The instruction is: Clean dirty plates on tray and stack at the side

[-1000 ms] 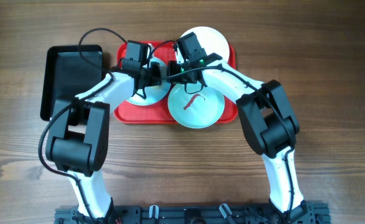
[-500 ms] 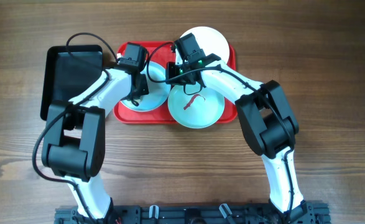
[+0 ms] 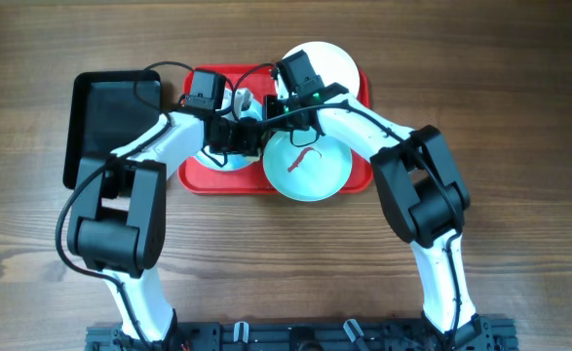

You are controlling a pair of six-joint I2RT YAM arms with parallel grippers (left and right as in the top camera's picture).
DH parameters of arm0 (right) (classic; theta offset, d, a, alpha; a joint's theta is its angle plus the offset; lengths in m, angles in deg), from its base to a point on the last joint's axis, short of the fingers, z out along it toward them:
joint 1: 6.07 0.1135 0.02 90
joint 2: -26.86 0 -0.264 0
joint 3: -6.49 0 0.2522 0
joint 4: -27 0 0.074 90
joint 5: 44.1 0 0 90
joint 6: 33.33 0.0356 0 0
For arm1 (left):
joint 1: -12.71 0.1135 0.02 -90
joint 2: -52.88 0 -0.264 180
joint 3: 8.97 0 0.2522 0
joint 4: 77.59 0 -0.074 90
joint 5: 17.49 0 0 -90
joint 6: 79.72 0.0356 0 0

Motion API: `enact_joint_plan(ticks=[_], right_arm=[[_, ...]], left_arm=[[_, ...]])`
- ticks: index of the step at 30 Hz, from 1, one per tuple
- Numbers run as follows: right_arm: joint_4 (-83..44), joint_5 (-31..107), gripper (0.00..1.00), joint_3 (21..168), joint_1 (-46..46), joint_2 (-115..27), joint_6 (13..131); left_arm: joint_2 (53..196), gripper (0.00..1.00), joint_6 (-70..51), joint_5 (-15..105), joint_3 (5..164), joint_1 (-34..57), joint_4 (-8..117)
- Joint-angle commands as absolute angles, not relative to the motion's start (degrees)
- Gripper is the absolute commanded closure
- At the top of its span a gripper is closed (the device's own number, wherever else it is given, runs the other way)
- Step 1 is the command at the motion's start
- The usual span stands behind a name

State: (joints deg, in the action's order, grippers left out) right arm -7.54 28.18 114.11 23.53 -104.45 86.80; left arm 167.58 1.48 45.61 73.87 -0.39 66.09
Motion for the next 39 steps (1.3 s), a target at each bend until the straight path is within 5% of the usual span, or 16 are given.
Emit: enact_joint_plan(ticks=[1, 7, 13, 24, 33, 39], right_arm=[[-7.56, 26.59, 0.96, 114.70, 24.23, -105.87, 87.50], [-7.65, 26.59, 0.96, 114.70, 24.23, -105.87, 87.50], [-7.65, 26.57, 0.96, 114.70, 24.23, -105.87, 87.52], [-8.74, 27.05, 0.96, 114.70, 24.25, -105.76, 87.47], [-12.74, 31.31, 0.96, 116.71, 24.25, -100.38, 85.11], [-16.98, 38.35, 0.96, 117.92, 24.47, -93.34, 83.41]], left_arm=[[169.02, 0.96, 1.85, 48.69, 73.37, -1.31, 72.93], [169.02, 0.96, -5.21, 77.94, 73.37, -1.27, 79.31], [166.64, 0.96, -5.17, 90.55, 74.83, -1.27, 80.23], [151.73, 0.96, -7.22, 82.35, 78.37, 0.81, 62.22], [147.08, 0.96, -7.33, 61.13, 78.35, 13.86, 49.67], [147.19, 0.96, -6.45, 58.12, 78.31, 18.07, 47.40]])
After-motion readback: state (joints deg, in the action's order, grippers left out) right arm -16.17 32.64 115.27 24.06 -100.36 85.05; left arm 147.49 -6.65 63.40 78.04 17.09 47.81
